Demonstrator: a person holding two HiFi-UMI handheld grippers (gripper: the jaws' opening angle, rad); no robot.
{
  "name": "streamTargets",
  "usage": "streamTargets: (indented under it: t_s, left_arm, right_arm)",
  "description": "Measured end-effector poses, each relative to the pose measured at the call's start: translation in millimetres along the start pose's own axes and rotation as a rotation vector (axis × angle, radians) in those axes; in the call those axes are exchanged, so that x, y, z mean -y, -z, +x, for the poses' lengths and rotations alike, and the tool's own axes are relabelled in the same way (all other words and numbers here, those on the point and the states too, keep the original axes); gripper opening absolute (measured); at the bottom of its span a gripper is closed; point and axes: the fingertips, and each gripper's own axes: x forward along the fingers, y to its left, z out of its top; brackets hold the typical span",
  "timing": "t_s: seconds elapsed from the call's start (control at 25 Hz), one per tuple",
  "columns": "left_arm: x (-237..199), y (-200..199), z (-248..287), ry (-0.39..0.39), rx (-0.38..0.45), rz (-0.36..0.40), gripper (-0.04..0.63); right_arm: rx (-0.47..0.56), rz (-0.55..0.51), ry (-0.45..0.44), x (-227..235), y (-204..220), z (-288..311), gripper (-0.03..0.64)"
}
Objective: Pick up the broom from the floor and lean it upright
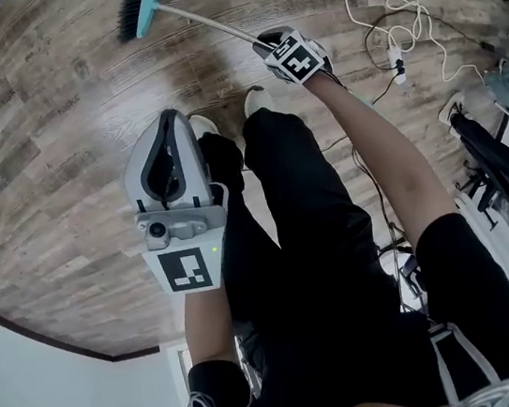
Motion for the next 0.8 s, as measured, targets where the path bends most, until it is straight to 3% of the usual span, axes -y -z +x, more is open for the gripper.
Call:
streamTargets:
  t_s: [0.16,0.24,0.44,0.56,0.64,0.8]
  left_arm:
    - [18.8,-16.0,-19.2,0.055,-0.072,0.118,0.018]
    - [23.0,-18.3,-32.0,0.069,-0.118,0.134,0.018]
    - [23.0,-33.3,-61.0,0.039,-0.188,0.065,0.018]
    - [17.1,-43.9,-73.0,-0.050,-0.208,-0.085,0.019]
    - [17.1,-37.6,-78.8,-0.098,-0.274,-0.176,0.018]
    - [47.9,-37.9,-89.7,-0.025,-0.408,-0.141,0.020]
  right_arm:
    - [-0.120,-0.053,0.042,-15.9,12.5,-35.1,0.082]
    - [-0.137,-0.038,0.039,-26.4,15.5,-53.0,0.082]
    - [-0.157,-0.014,0.032,-56.2,17.0,-117.3,0.083]
    - [-0.169,-0.040,0.025,-74.0,12.5,-164.5,0.083]
    - [-0.178,-0.090,0.025,-81.7,7.3,-199.2,0.083]
    - [-0.189,-0.160,0.017,-101.7,-2.2,-270.6,0.082]
